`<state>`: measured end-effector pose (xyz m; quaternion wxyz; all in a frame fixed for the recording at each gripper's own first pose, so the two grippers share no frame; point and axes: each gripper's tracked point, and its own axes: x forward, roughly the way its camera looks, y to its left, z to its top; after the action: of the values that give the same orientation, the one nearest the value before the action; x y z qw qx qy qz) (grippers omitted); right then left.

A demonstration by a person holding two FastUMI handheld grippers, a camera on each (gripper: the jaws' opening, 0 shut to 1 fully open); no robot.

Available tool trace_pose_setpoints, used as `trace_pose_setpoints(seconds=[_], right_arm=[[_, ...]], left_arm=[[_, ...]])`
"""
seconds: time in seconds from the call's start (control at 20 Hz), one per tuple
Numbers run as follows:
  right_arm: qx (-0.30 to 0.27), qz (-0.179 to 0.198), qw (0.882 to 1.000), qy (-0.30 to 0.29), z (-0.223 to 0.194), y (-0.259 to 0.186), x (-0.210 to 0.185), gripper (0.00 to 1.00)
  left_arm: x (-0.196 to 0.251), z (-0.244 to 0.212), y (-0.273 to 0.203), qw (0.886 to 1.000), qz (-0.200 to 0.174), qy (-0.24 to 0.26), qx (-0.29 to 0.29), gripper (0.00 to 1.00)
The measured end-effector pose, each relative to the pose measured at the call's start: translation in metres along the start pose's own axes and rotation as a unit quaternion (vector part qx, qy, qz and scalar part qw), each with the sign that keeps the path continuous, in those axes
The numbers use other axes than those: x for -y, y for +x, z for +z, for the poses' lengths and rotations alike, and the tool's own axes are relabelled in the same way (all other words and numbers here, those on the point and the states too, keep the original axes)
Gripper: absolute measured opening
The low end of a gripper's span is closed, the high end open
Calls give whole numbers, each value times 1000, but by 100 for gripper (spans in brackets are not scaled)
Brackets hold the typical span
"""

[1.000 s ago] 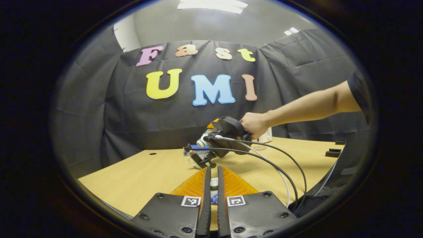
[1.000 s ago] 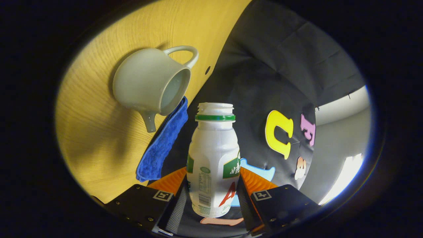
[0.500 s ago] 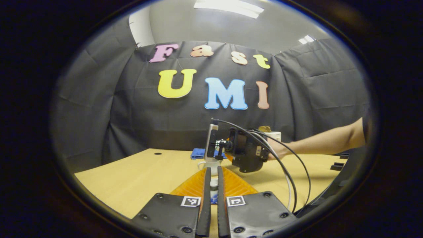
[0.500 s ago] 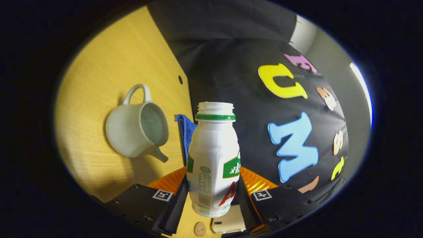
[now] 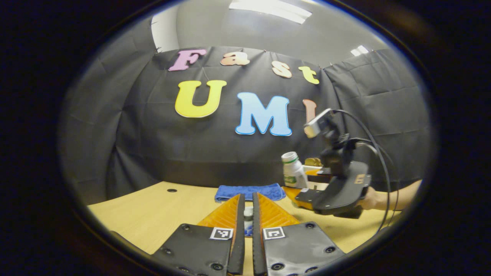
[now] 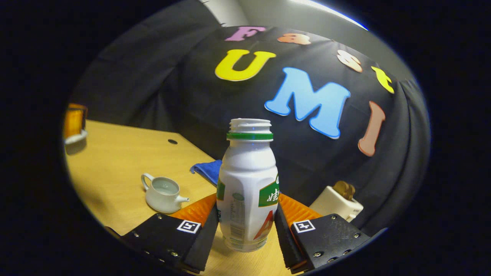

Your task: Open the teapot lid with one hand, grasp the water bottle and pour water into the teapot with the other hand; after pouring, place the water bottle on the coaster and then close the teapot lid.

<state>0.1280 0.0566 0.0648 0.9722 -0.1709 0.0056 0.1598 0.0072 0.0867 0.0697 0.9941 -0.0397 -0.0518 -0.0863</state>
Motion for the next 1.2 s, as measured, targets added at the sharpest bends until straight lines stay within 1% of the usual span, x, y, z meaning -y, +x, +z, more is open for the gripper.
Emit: trace_pose_setpoints(seconds=[0.05, 0.15, 0.2, 0.25, 0.3, 0.4, 0.45, 0.5, 0.65, 0.75, 0.8, 0.85, 0.9, 1.1, 1.15, 1.2], right_arm=[[0, 6, 999, 52, 0, -11, 8, 72], [1, 10, 991, 133, -4, -33, 20, 72], [2, 9, 987, 160, -7, -44, 27, 72], [2, 1, 985, 173, -9, -51, 38, 72], [1, -12, 984, 175, -14, -57, 51, 72], [1, -24, 984, 178, -23, -71, 64, 72], [-1, -27, 984, 178, -27, -75, 69, 72], [-2, -34, 984, 176, -31, -79, 73, 72], [2, -44, 986, 161, -34, -87, 83, 72], [4, -46, 987, 156, -34, -91, 84, 72], [5, -45, 987, 157, -34, -91, 84, 72], [4, -43, 986, 159, -34, -91, 85, 72], [4, -41, 986, 162, -35, -91, 83, 72], [-4, -47, 986, 158, -42, -90, 86, 72], [-5, -48, 986, 158, -44, -90, 87, 72], [-6, -49, 986, 158, -45, -91, 87, 73]], left_arm=[[1, -2, 13, 1000, -1, -3, -4, 19], [1, -13, 41, 1000, -4, -8, -20, 19], [1, -18, 54, 1000, -3, -9, -24, 19], [0, -22, 66, 1000, -1, -7, -30, 19], [0, -24, 78, 999, -1, -7, -36, 19], [7, -33, 101, 999, -10, -2, -45, 14], [10, -37, 113, 999, -13, 5, -49, 19], [11, -44, 123, 998, -15, 12, -54, 19], [3, -68, 146, 997, -5, 13, -81, 19], [-5, -77, 153, 996, 8, 17, -93, 19], [-8, -83, 156, 995, 11, 20, -99, 14], [-11, -88, 158, 994, 18, 23, -103, 18], [-13, -92, 161, 994, 19, 25, -106, 19], [-14, -96, 167, 994, 20, 34, -105, 19], [-15, -98, 168, 993, 25, 41, -107, 14], [-17, -101, 167, 993, 29, 46, -109, 19]])
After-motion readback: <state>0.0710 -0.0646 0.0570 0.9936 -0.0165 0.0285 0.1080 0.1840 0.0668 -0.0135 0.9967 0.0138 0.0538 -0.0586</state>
